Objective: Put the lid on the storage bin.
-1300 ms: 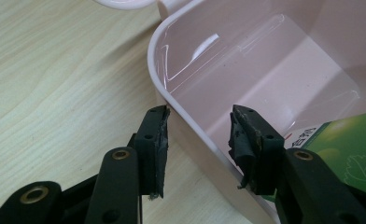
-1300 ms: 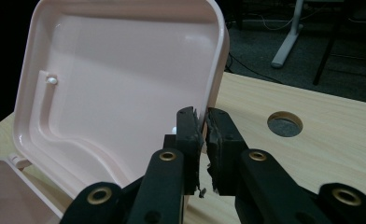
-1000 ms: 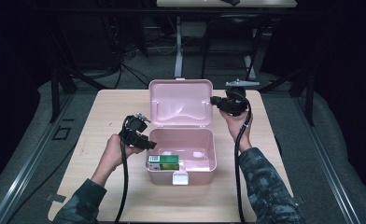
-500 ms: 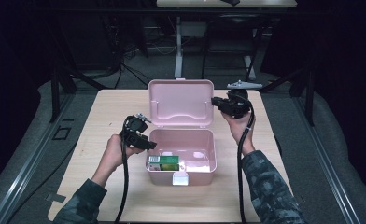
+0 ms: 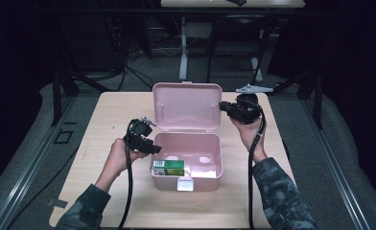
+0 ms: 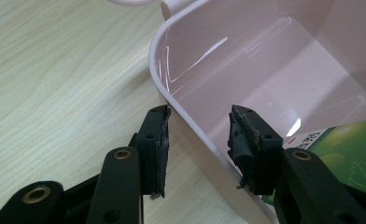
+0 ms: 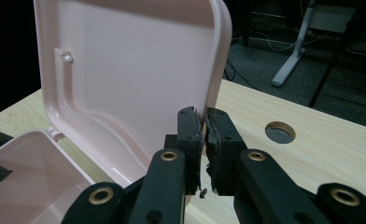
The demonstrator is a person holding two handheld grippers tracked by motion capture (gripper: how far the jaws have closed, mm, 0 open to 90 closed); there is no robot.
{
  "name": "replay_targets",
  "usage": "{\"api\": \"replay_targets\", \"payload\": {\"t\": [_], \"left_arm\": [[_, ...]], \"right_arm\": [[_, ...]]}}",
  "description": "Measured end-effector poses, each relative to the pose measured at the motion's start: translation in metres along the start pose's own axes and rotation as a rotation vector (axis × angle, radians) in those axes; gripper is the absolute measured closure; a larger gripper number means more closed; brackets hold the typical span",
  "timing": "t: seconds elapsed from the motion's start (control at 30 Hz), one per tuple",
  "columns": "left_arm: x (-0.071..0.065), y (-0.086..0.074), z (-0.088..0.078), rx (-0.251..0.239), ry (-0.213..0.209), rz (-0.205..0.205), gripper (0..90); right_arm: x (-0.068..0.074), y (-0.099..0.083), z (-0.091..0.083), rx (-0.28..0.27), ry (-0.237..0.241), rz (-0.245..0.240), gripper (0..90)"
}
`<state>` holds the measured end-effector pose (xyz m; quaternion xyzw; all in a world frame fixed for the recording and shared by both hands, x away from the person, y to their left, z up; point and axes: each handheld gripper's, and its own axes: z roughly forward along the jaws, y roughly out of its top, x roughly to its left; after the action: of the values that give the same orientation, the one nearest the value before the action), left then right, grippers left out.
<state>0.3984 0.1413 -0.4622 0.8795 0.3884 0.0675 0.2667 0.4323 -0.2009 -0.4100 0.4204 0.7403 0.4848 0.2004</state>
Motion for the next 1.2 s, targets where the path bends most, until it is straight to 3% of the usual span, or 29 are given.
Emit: {"api": "replay_targets", "payload": {"t": [0.57,1.1,1.2], "left_arm": [[-0.002,0.000,0.001,-0.008,-0.019,-0.006,59.5],[-0.002,0.000,0.002,-0.007,-0.013,-0.008,59.4],[-0.003,0.000,0.003,-0.004,-0.016,-0.007,59.0]], "right_arm": [[0.008,-0.001,-0.020,0.030,-0.004,-0.066,82.6],[0.009,0.002,-0.029,0.007,-0.005,-0.077,84.3],[0.012,0.002,-0.031,0.006,0.043,-0.079,86.9]]}}
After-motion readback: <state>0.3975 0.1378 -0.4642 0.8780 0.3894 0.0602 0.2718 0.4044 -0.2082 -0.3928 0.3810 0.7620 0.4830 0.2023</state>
